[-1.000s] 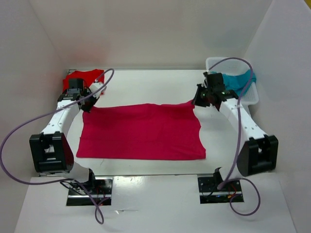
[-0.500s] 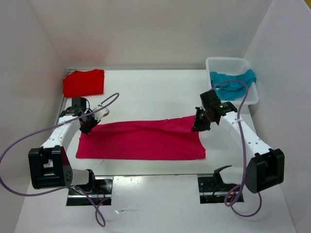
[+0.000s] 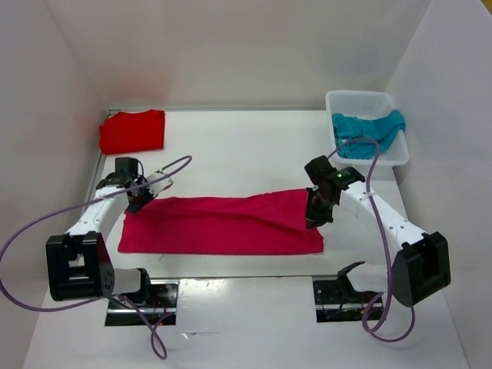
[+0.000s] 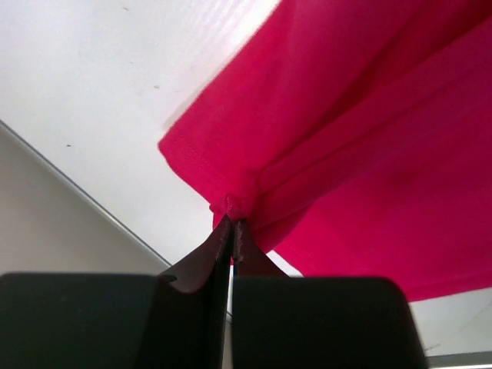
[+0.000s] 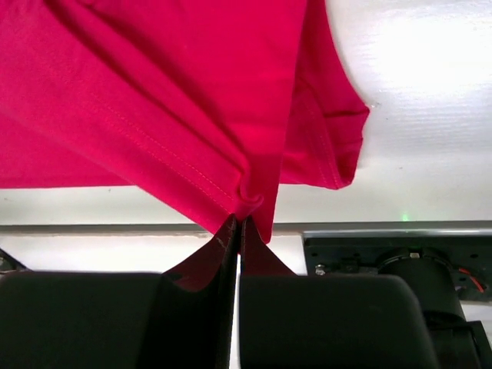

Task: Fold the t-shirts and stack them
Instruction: Fold the other side of the tshirt into a rectangle

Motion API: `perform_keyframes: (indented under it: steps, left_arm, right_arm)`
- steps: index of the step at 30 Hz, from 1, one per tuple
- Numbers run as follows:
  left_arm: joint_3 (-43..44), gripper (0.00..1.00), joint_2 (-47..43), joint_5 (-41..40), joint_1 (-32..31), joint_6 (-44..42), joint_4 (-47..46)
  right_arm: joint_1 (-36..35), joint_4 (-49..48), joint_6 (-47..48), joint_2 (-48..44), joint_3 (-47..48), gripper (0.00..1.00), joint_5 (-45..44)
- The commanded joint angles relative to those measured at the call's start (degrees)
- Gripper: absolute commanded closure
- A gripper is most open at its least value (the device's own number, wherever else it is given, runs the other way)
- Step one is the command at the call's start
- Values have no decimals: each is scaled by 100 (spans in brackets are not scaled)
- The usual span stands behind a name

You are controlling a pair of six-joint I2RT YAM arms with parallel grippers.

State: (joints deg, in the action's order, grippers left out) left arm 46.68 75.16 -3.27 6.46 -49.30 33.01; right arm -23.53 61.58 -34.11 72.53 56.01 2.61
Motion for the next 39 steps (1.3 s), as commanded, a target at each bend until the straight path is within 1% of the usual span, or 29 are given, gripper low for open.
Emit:
perform_keyframes:
  steps: [1,3,4,6,9,12,15,18,21,24,26,29,31,33,34,35,36,37,38,39]
  left_arm:
    - [87,100,-124,-288,-13,-265,-558]
    - [367,100,25,-96,-13,-265,-630]
    - [743,99,234,61,-13,-64,-691]
    - [1088,97,560,133,-13,121,-787]
    - [1247,97,623,186,-13,254,-954]
    - [1134,96,554,343,-13,254,-1034]
    - [1072,96,412,344,-13,316,-1279]
    - [1072,96,290,440,-13,421,-1280]
    - [1020,96,70,836,-13,185,-657]
    - [563,95,-132,732,-13,-88,-209]
    - [230,95,-194,529,-13,-194,-155]
    - [18,94,-247,529,-13,-247,117]
    - [-176,89,-247,529,-13,-247,170]
    - [-326,87,-247,371,-13,-247,48]
    - [-387,85,-247,292,-13,-299,47]
    - [-387,74,-247,239,-13,-300,117]
    - [-387,62,-325,239,-13,-300,344]
    - [-283,54,-326,239,-13,-378,520]
    - [-90,47,-404,343,39,-492,957]
    - [33,39,-457,431,40,-571,1205]
  right_arm:
    - [-73,127,-96,-91,58,100,-191]
    - [-73,-23,-96,14,383,100,-191]
    - [-73,-145,-96,102,506,100,-191]
    - [-73,-251,-17,401,753,100,-191]
    - [-73,-383,45,612,754,100,-191]
    - [-73,-532,45,543,561,100,-129]
    - [-73,-594,45,595,560,100,-129]
    - [-73,-595,45,648,560,100,-59]
    - [-73,-534,45,595,447,100,-59]
    - [-134,-341,-8,464,367,100,-59]
    - [-134,-209,-8,402,245,100,-59]
    - [-248,-138,-61,349,191,100,-191]
    - [-249,-76,-61,428,191,100,-191]
    - [-310,-76,-61,516,191,100,-191]
    - [-380,-76,-61,603,191,92,-191]
    - [-459,-24,-61,604,191,81,-243]
    - [-460,-23,-61,604,191,66,-244]
    - [-512,46,-61,604,191,56,-244]
    - [-512,47,-61,604,243,53,-244]
    - [-512,99,-9,604,244,53,-244]
